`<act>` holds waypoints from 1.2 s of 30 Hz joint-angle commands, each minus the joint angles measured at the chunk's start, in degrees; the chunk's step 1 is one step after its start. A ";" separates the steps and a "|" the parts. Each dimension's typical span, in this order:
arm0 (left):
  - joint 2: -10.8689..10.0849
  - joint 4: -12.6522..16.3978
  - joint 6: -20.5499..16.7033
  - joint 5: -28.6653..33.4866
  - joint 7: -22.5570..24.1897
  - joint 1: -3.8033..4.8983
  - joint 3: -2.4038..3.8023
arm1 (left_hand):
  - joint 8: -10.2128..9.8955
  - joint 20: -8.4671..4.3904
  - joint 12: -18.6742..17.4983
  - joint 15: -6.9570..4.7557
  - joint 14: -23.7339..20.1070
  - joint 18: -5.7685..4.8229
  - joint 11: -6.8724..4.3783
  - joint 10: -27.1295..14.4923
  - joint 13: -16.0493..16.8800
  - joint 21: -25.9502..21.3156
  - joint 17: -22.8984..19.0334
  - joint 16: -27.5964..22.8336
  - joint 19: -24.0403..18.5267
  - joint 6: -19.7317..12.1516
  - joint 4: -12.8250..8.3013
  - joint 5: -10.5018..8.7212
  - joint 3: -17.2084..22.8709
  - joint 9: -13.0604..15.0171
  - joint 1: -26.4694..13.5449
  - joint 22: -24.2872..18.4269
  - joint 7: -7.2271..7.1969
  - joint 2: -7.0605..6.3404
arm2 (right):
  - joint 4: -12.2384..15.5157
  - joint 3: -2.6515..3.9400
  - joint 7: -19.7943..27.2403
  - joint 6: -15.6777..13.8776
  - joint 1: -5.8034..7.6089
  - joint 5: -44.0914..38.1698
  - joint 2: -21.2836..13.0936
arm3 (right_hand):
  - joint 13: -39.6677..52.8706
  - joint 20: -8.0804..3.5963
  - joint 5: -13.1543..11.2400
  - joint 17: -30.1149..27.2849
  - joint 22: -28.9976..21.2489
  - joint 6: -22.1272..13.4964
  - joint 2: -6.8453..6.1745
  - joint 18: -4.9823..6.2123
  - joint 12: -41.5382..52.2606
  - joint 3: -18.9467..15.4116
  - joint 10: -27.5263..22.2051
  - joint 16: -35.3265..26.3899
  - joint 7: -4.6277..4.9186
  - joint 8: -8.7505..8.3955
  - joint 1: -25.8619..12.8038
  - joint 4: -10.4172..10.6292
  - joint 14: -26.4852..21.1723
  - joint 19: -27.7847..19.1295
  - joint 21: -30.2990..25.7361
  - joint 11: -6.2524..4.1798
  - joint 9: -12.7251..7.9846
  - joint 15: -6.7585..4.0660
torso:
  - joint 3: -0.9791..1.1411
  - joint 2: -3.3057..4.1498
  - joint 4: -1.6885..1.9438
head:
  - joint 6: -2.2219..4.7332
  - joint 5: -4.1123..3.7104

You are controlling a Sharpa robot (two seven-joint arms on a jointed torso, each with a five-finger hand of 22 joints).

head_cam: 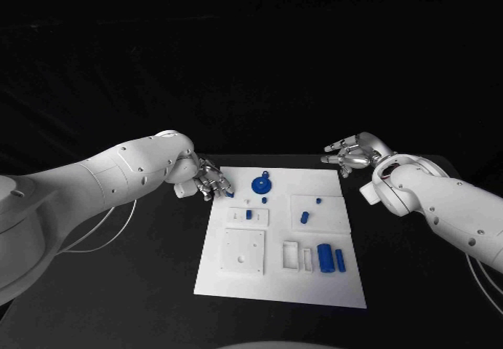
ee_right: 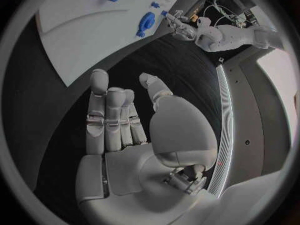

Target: Assemble the parts on the task board

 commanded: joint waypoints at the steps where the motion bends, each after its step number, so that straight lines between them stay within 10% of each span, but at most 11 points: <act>1: -0.15 0.78 -1.78 0.11 -0.10 -0.43 -0.21 | 1.13 -0.07 0.58 -0.18 0.80 0.49 -0.40 2.69 -0.07 0.55 1.14 0.64 0.36 1.56 -0.83 0.48 2.59 4.20 1.71 1.20 -0.72 0.72 | 0.13 0.02 0.34 0.66 -0.03 -0.37 -0.07 | -0.06 -0.43 0.19 0.00 0.69 0.13 0.26 0.94 0.07 -0.42 -0.07 -0.11 0.06 -0.04 -0.45 0.02 0.14 1.60 -0.26 -0.29 -0.04 -0.40 | 0.01 -0.04 0.04 | -0.01 -0.01; 13: -3.59 8.06 -7.42 1.37 0.38 0.84 0.21 | 0.07 -0.40 4.01 -0.70 2.68 0.84 -1.16 3.04 -0.77 3.24 4.33 1.54 0.33 4.13 -1.63 8.41 7.33 18.66 -1.19 1.11 -1.97 -2.53 | 0.17 0.02 0.37 0.50 -0.07 -0.36 -0.30 | -0.06 -0.43 0.19 0.00 0.69 0.13 0.26 0.94 0.07 -0.42 -0.07 -0.11 0.06 -0.04 -0.45 0.02 0.14 1.60 -0.26 -0.29 -0.04 -0.40 | 0.03 -0.15 0.12 | 0.06 0.12; 24: -9.16 20.39 -15.12 0.13 -2.41 2.34 0.24 | -0.35 -0.62 6.61 -1.05 4.03 1.18 -1.51 3.20 -1.50 4.64 6.01 1.86 0.74 5.99 -2.97 14.92 8.80 21.68 -3.11 1.14 -2.54 -3.79 | 0.23 0.02 0.37 0.34 -0.40 -0.32 -0.65 | -0.06 -0.43 0.19 0.00 0.69 0.13 0.26 0.94 0.07 -0.42 -0.07 -0.11 0.06 -0.04 -0.45 0.02 0.14 1.60 -0.26 -0.29 -0.04 -0.40 | 0.15 -0.47 0.22 | -0.16 0.32; 36: -12.30 29.14 -21.07 -3.97 -4.33 2.51 -1.07 | -0.37 -0.43 8.22 -1.08 4.66 1.55 -1.74 3.25 -2.29 5.53 7.50 2.21 0.79 7.13 -3.93 16.90 9.37 22.80 -4.63 1.09 -2.92 -4.03 | 0.58 0.02 0.43 -0.02 -0.70 -0.31 -1.02 | -0.10 -0.44 0.25 -0.06 0.67 0.14 0.24 0.94 0.04 -0.44 -0.04 -0.17 0.06 -0.04 -0.49 0.08 0.15 1.62 -0.27 -0.30 -0.04 -0.40 | 0.19 -0.50 0.26 | -0.61 0.55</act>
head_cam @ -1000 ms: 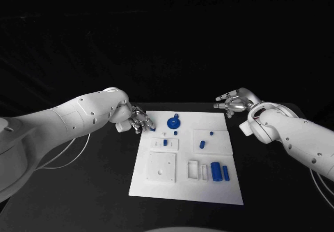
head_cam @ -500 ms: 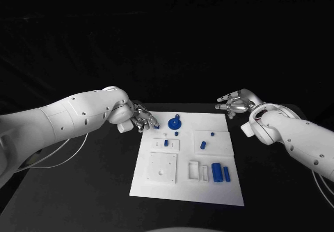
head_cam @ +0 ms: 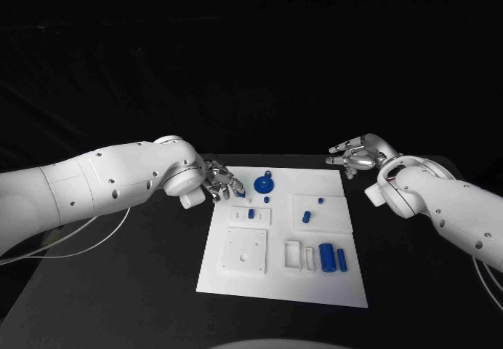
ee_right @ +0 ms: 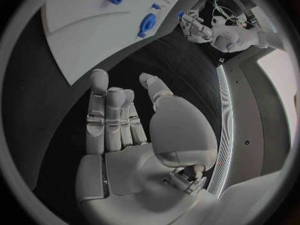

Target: Assemble the parts on the task board

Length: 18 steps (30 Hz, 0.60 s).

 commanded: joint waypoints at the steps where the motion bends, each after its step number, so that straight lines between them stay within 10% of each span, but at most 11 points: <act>1: -0.40 1.52 -4.57 -3.11 -1.35 0.12 -0.47 | 0.28 0.12 0.59 -0.51 0.74 0.73 -1.29 3.20 -0.15 0.29 0.39 0.34 0.26 5.26 -6.06 0.38 5.94 11.26 -0.74 1.06 -4.10 0.05 | 0.22 0.02 0.44 0.00 -0.06 -0.32 -0.06 | -0.07 -0.44 0.26 -0.06 0.67 0.13 0.24 0.94 0.04 -0.28 -0.04 -0.17 0.06 -0.04 -0.49 -0.08 0.15 1.62 -0.27 -0.30 -0.04 -0.40 | 0.05 0.01 -0.01 | -0.19 0.12; 18: -1.10 5.01 -7.90 -8.76 -1.17 0.06 -3.93 | 0.32 0.56 1.61 -0.45 0.93 1.15 -1.26 3.21 -0.42 0.68 1.56 1.01 0.25 6.21 -5.78 -0.04 5.85 13.32 -1.02 1.01 -4.45 -0.10 | 0.54 0.02 0.65 -0.46 -0.12 -0.30 -0.10 | -0.07 -0.44 0.26 -0.06 0.67 0.13 0.24 0.94 0.04 -0.28 -0.04 -0.17 0.06 -0.04 -0.49 -0.08 0.15 1.62 -0.27 -0.30 -0.04 -0.40 | -0.05 0.09 -0.05 | -0.88 0.27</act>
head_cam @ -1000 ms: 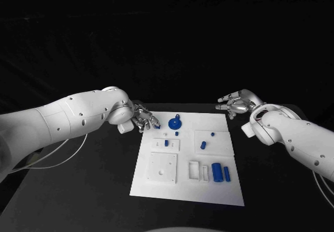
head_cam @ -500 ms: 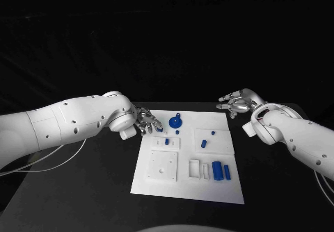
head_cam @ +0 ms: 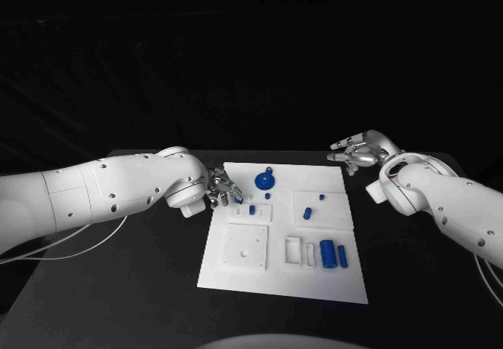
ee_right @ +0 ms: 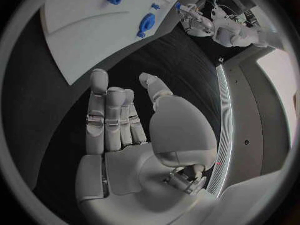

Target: Assemble the parts on the task board

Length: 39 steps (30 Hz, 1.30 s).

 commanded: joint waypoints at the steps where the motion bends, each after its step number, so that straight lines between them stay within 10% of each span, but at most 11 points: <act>1: 0.07 0.38 -2.17 -2.50 0.10 0.00 -0.17 | 0.01 0.45 0.39 -0.29 0.41 1.25 -1.05 2.98 -0.14 0.23 0.08 0.37 0.02 5.93 -3.47 -0.25 3.62 12.79 0.47 0.99 -4.38 0.53 | 0.13 0.02 0.59 -0.16 -0.05 -0.30 0.05 | -0.06 -0.44 0.26 -0.06 0.67 0.14 0.24 0.94 0.03 -0.28 -0.04 -0.17 0.06 -0.04 -0.48 -0.08 0.15 1.62 -0.27 -0.30 -0.04 -0.40 | -0.07 0.08 -0.01 | -0.18 -0.04; 39: -0.18 1.60 -0.24 -4.94 -0.57 -1.40 -0.47 | 0.09 0.82 0.98 -0.16 0.60 1.48 -1.12 2.98 -0.10 0.51 1.20 1.07 -0.10 6.90 -3.45 -0.50 3.65 14.02 0.46 1.04 -4.68 0.48 | 0.13 0.02 0.64 -0.09 -0.18 -0.28 -0.08 | -0.11 -0.46 0.29 -0.07 0.66 0.18 0.19 0.94 0.02 -0.18 -0.02 -0.17 0.05 -0.05 -0.38 -0.19 0.22 1.65 -0.28 -0.32 -0.04 -0.42 | -0.02 0.04 0.01 | -1.02 0.04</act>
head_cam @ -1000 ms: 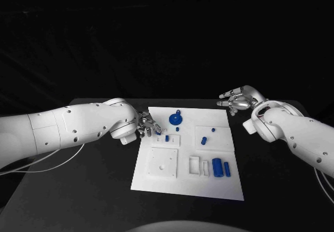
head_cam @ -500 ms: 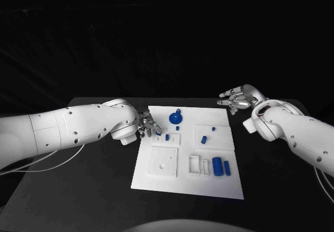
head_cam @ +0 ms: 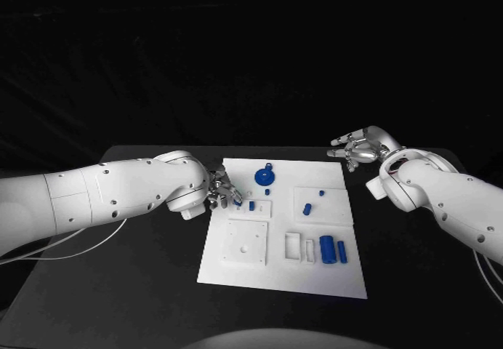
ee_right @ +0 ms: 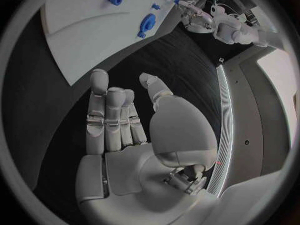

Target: Assemble the parts on the task board

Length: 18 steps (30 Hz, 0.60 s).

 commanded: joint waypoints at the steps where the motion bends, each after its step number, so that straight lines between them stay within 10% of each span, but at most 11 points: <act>1: -0.08 0.21 0.73 -0.34 -0.16 -0.10 0.02 | 0.21 0.40 0.32 -0.18 0.20 0.58 -0.96 2.81 -0.02 0.29 0.05 0.36 -0.09 6.79 -3.41 0.04 3.69 13.74 0.36 1.07 -4.75 0.40 | 0.06 0.02 0.58 0.13 -0.04 -0.29 -0.02 | -0.06 -0.45 0.29 -0.06 0.66 0.18 0.19 0.94 0.02 -0.18 -0.02 -0.17 0.05 -0.05 -0.38 -0.19 0.01 1.65 -0.28 -0.32 -0.04 -0.22 | 0.03 0.00 0.02 | -0.07 0.13; 18: -0.35 0.37 2.36 -0.48 -0.68 -0.52 0.02 | 0.15 0.49 0.43 -0.15 0.17 0.66 -0.95 2.80 -0.03 0.34 0.07 0.42 -0.12 6.85 -3.40 -0.10 3.70 14.02 0.27 1.06 -4.77 0.47 | 0.02 0.02 0.59 0.23 -0.05 -0.29 0.04 | -0.06 -0.45 0.29 -0.06 0.66 0.18 0.19 0.94 0.02 -0.18 -0.02 -0.17 0.05 -0.05 -0.38 -0.19 0.01 1.65 -0.28 -0.32 -0.04 -0.22 | -0.01 0.00 0.02 | -0.05 0.19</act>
